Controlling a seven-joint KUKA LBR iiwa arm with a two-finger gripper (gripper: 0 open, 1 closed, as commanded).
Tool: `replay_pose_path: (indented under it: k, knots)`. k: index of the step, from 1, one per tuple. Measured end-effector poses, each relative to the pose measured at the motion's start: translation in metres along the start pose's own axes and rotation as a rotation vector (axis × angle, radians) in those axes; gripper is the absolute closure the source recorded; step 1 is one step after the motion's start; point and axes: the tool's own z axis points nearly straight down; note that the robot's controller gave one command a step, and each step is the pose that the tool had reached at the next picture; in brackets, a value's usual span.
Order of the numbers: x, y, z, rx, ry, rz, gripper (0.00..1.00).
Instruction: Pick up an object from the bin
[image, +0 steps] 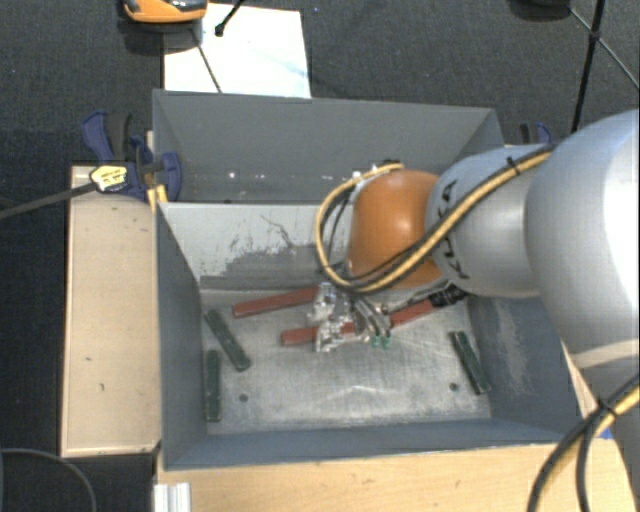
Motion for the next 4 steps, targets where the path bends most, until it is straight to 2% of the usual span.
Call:
replay_pose_path:
  k: [1, 2, 4]
  knots:
    - [-0.0068, 0.0012, 0.0004, 0.003, 0.017, -0.024, 0.00]
    - [-0.0014, 0.0004, -0.0017, 0.004, 0.014, -0.004, 1.00]
    - [-0.0006, 0.0003, -0.0039, 0.004, 0.017, -0.003, 1.00]
